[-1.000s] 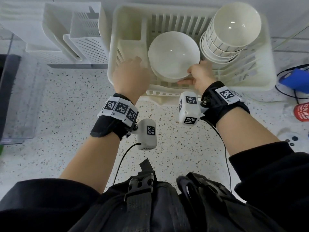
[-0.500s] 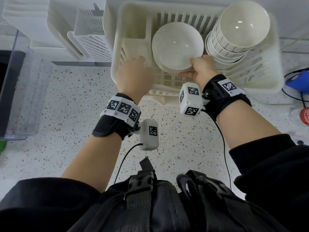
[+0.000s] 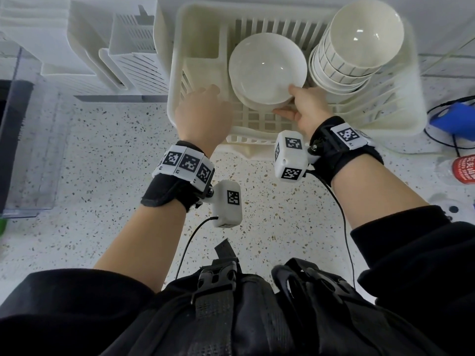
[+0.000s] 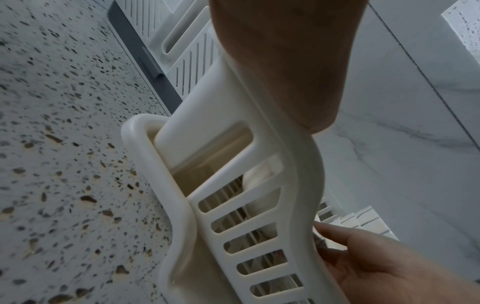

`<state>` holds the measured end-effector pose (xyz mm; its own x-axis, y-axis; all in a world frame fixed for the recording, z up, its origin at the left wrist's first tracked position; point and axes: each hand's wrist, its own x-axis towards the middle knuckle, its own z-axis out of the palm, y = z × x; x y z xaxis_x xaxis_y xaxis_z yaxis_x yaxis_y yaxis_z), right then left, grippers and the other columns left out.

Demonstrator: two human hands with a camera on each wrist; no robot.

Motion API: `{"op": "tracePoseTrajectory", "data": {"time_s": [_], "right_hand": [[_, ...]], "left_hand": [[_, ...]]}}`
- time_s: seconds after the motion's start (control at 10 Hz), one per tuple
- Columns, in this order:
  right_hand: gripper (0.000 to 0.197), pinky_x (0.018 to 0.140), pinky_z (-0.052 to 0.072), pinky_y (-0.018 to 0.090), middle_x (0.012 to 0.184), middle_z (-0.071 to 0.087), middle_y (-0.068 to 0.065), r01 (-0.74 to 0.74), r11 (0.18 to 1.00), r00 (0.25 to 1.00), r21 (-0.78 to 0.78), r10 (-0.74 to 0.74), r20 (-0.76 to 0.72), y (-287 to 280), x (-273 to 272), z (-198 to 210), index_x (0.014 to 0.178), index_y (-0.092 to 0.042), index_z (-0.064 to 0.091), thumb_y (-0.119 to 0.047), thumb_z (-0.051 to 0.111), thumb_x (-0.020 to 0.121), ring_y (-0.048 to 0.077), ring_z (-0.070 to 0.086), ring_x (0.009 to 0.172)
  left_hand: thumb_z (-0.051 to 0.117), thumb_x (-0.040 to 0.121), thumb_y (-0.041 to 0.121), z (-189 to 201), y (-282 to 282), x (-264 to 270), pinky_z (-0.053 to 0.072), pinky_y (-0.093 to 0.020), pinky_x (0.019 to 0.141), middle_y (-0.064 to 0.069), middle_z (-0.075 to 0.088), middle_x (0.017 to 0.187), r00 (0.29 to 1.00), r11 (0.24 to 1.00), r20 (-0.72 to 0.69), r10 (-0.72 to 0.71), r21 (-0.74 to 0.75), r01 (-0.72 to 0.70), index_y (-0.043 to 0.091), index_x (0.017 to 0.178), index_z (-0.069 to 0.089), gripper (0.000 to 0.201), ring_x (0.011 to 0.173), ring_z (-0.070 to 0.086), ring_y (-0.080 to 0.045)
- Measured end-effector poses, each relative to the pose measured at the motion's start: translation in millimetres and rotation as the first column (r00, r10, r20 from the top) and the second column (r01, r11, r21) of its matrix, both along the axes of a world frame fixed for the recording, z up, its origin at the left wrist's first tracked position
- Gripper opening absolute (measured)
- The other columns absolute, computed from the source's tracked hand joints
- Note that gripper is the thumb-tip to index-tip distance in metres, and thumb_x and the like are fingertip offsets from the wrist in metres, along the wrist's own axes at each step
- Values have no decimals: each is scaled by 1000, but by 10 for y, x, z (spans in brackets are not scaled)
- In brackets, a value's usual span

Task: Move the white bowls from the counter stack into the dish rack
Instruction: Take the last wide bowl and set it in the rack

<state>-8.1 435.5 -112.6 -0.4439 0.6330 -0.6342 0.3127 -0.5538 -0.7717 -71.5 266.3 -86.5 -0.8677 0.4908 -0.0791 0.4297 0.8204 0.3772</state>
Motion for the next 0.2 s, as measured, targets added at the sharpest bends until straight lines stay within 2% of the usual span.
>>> {"op": "tracePoseTrajectory", "data": {"time_s": [0.1,0.2], "right_hand": [[30,78,62,39,115,61,10,-15,997,1000,72,14,2,-13,55,23,122,-2,49,-8,53,93,29,62,109],[4,90,56,50,89,61,5,-16,969,999,246,6,43,-35,142,74,85,-9,58,-6,54,87,31,65,102]], "left_hand": [[40,91,24,-2,-23,12,42,-35,84,-7,64,122,999,999,-30,-24,43,25,16,127,53,40,112,57,-28],[43,91,21,21,-45,29,41,-32,81,-7,65,118,997,987,19,-72,146,68,16,123,56,35,106,60,-27]]}}
